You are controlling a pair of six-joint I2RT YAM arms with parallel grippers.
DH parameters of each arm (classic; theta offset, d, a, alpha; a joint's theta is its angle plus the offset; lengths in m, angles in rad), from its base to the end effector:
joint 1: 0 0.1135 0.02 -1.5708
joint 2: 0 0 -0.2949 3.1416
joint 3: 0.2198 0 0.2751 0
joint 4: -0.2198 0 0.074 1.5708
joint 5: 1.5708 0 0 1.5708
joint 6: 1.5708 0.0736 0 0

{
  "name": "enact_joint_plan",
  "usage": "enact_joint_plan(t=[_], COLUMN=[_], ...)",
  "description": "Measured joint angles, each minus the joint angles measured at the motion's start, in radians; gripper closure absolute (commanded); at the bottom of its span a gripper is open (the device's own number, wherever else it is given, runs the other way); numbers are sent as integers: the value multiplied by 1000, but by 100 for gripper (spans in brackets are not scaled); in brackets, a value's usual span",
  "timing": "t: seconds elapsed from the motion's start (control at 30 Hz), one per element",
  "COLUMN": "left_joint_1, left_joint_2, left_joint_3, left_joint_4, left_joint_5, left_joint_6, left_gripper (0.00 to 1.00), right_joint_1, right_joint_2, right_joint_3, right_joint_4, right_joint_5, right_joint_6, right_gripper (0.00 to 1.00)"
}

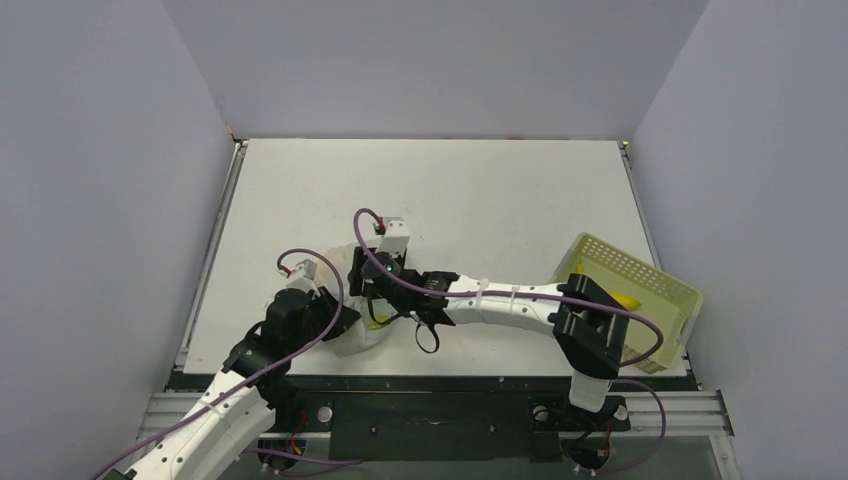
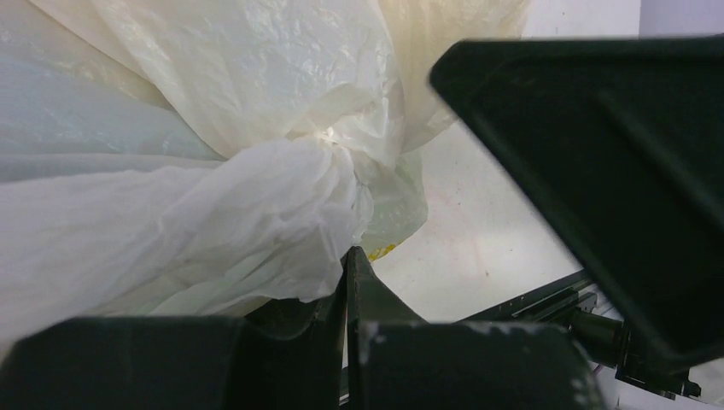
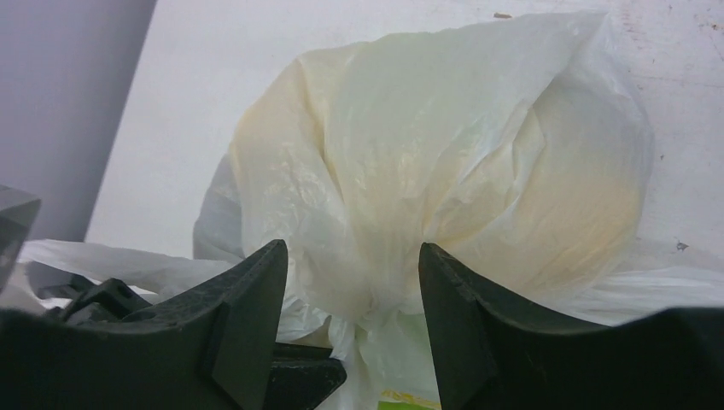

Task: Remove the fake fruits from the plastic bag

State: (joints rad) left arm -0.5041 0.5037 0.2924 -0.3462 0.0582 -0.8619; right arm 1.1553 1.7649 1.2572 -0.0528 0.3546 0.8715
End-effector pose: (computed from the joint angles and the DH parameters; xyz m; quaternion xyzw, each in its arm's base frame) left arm 0.1397 -0.0820 0.1802 -0.1416 0.8626 -0.3259 0.3602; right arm 0.2098 0.4122 0.2487 -0.0373 0.8648 0.3226 0.3830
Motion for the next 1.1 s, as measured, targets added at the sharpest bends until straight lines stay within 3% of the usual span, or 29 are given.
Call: enact_joint_plan(t=[0.27, 0.33, 0.4, 0.43, 0.53, 0.9, 1.1], left_joint_1=[0, 0, 0, 0, 0, 0, 0], left_joint_2=[0, -2, -8, -10, -10, -21, -113], left_joint_3=[6, 6, 6, 6, 6, 40, 92], left_joint_4=[-35, -40, -41, -41, -45, -82, -151], left_joint_5=[0, 0, 0, 0, 0, -14, -53], left_joint_6=[0, -2, -6, -9, -18, -21, -34], left_gripper=[100, 100, 100, 100, 100, 100, 100], right_joint_1=[54, 55, 55, 55, 55, 48, -62], right_joint_2=[110, 116, 116, 116, 116, 53, -58], right_joint_3=[75, 82, 85, 85, 86, 35, -44], right_joint_4=[-84, -87, -89, -90, -92, -85, -55], right_joint_5=[35, 35, 41, 43, 55, 101, 24], right_joint_6=[-108, -125, -136, -144, -162, -179, -154], right_gripper=[46, 54, 68, 82, 100, 100, 100])
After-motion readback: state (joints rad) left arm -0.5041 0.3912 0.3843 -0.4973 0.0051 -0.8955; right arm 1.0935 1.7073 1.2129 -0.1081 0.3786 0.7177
